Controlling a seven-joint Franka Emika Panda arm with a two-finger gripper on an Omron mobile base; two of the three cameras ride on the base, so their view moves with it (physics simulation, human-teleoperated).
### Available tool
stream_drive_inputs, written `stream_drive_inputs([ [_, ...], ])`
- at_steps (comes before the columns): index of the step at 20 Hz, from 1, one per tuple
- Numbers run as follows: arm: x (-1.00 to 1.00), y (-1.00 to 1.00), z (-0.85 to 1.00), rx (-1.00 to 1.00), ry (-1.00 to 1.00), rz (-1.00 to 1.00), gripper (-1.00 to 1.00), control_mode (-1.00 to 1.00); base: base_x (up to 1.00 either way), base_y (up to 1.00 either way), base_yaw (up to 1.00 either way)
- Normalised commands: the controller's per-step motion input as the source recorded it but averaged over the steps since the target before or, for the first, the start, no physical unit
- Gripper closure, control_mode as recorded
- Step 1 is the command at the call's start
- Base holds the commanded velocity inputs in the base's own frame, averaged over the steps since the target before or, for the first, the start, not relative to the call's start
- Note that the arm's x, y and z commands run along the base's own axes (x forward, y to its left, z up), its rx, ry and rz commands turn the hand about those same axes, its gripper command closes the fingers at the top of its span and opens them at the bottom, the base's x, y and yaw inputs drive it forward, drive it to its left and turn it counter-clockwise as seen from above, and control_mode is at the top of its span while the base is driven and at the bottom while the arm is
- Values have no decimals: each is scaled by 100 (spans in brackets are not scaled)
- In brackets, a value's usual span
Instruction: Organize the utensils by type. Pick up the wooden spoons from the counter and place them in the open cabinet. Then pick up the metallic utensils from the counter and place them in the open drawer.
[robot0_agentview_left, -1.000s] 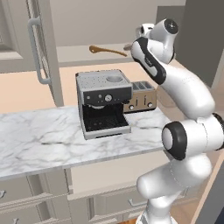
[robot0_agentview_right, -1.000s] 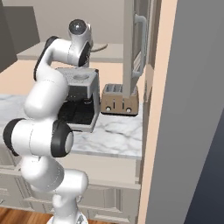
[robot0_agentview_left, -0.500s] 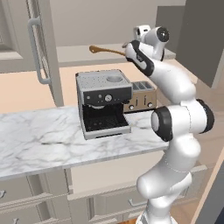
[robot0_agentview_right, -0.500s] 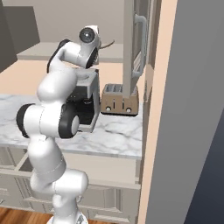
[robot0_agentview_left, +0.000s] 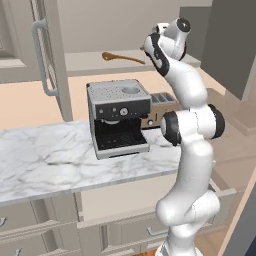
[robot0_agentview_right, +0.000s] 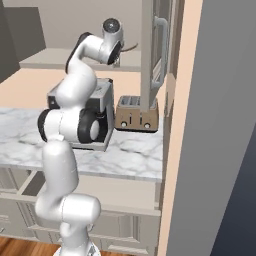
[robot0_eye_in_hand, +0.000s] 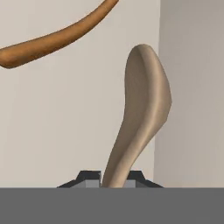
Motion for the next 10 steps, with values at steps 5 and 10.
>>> stream_drive_inputs([
  [5,50,-5,14,0,3,0,100,-100,0,0,0],
  [10,31,2,-10,0,0,0,100,-100,0,0,0],
])
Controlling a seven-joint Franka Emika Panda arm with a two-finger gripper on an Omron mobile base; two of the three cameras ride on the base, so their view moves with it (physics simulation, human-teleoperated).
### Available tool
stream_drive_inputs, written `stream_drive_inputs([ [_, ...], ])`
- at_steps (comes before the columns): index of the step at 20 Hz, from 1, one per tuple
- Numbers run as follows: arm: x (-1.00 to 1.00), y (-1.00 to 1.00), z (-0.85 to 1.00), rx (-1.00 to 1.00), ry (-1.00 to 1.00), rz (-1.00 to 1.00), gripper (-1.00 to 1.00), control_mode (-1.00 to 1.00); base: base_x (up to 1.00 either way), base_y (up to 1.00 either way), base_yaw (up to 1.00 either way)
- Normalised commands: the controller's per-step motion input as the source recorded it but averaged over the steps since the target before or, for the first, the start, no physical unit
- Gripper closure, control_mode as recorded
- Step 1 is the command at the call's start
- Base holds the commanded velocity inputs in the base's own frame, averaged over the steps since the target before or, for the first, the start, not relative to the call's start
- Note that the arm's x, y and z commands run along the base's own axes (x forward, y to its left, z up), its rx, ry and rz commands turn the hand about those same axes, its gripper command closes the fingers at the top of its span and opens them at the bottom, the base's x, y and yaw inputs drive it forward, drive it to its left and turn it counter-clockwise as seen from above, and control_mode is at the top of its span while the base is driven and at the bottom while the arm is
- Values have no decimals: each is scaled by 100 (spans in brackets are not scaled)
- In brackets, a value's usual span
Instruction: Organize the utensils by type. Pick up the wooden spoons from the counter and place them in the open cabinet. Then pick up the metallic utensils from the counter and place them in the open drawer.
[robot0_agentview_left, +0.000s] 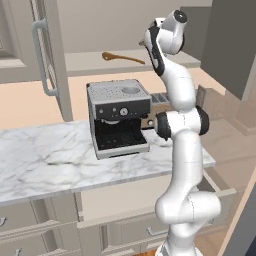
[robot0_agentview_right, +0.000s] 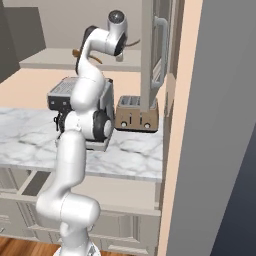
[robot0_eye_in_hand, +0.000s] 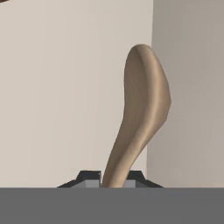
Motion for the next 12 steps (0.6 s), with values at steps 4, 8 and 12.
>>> stream_drive_inputs([
  [4,26,6,-26,0,0,0,100,-100,0,0,0],
  [8,26,8,-28,0,0,0,100,-100,0,0,0],
  [12,24,15,-30,0,0,0,100,-100,0,0,0],
])
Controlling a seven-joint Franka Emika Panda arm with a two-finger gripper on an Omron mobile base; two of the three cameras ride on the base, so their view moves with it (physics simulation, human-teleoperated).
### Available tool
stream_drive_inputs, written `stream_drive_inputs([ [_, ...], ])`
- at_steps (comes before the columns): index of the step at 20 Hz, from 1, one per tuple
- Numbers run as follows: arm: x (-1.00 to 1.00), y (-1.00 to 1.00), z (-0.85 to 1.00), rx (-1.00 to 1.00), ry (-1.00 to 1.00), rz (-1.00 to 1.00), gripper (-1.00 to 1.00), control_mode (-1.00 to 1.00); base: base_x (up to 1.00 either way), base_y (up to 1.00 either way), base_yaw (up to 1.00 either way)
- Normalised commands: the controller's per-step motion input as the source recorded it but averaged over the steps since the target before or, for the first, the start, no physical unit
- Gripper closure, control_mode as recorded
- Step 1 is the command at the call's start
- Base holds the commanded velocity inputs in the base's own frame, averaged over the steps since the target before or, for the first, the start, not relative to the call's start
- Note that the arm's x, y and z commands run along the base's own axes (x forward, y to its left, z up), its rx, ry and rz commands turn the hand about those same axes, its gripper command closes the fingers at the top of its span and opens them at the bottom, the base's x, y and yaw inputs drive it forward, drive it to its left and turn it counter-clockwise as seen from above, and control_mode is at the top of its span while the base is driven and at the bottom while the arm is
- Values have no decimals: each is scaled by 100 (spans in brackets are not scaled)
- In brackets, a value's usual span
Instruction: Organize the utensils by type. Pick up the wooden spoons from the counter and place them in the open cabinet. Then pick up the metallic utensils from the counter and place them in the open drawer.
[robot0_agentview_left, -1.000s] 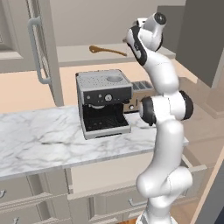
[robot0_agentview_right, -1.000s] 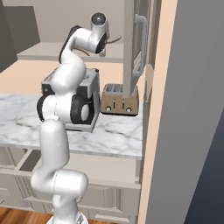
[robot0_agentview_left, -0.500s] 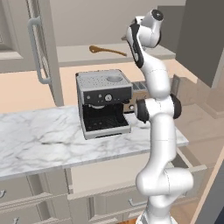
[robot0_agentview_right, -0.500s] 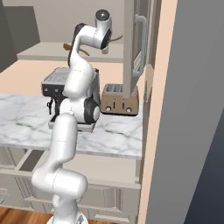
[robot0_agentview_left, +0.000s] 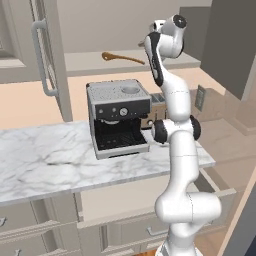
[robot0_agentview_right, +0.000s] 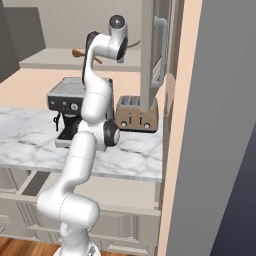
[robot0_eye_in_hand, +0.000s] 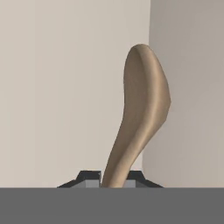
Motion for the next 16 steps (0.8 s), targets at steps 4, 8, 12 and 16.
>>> stream_drive_inputs([
  [4,28,12,-26,0,9,0,-100,-100,0,0,0],
  [8,12,6,-25,0,23,0,-100,-100,0,0,0],
  [12,3,1,-19,0,30,0,-100,-100,0,0,0],
  [16,-8,0,-17,0,27,0,-100,-100,0,0,0],
])
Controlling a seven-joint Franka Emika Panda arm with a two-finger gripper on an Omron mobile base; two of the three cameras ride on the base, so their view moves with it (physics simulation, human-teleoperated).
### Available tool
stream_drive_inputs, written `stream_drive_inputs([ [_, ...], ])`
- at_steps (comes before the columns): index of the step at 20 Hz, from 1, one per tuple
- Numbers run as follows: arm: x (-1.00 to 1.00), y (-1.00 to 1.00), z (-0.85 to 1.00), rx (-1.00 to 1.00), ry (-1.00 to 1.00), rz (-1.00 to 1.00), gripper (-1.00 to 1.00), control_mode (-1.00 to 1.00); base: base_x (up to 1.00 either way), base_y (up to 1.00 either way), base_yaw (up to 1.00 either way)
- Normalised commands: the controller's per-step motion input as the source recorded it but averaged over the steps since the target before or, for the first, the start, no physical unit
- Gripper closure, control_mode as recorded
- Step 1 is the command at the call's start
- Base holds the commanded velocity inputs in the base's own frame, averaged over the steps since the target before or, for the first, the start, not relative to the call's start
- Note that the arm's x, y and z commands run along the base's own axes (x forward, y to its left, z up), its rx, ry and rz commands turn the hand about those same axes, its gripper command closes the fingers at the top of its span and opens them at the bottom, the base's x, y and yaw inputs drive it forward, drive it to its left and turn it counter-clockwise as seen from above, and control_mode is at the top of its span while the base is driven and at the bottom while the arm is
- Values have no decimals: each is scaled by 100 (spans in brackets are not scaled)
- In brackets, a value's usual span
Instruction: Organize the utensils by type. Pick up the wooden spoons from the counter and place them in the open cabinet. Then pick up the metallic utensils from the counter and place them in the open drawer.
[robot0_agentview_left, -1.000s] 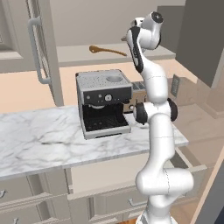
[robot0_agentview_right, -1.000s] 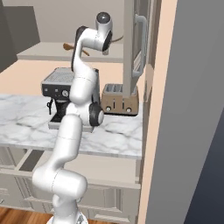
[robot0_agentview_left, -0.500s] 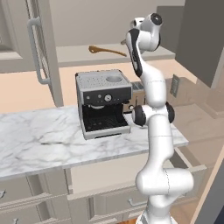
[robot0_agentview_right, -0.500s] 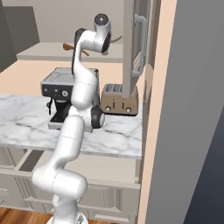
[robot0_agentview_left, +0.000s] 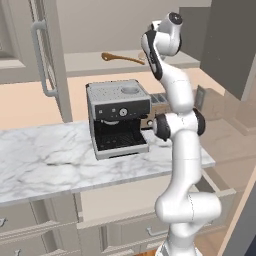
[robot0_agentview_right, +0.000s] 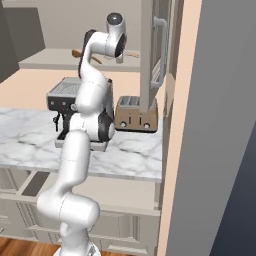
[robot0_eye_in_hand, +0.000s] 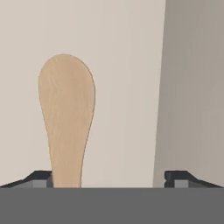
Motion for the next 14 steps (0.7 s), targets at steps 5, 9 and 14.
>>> stream_drive_inputs([
  [5,-41,1,-14,0,16,0,-100,-100,0,0,0],
  [9,-55,6,-9,0,8,0,-100,-100,0,0,0],
  [14,-37,0,21,6,2,0,-100,-100,0,0,0],
])
